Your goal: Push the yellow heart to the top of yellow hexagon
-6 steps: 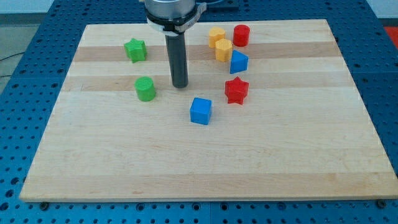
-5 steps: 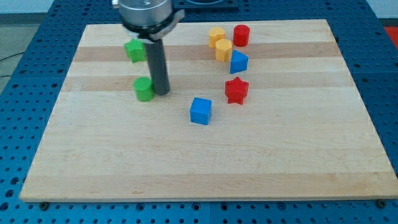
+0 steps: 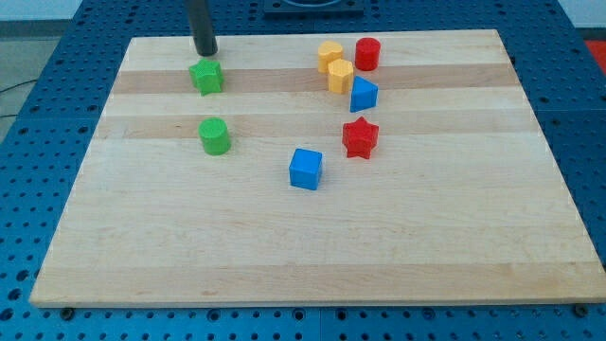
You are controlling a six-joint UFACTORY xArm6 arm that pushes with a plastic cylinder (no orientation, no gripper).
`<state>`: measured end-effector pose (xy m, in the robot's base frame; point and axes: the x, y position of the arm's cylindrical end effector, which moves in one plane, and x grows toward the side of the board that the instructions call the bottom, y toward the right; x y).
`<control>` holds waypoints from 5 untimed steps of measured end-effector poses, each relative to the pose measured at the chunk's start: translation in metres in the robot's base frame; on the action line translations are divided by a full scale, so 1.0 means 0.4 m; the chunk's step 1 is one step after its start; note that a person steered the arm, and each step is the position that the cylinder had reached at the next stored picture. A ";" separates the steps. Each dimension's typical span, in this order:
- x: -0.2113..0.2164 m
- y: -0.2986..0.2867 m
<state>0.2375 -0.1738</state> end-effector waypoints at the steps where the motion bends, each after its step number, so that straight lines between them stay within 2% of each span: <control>1: 0.083 0.008; 2: 0.113 0.080; 3: 0.043 0.103; 5: 0.003 0.349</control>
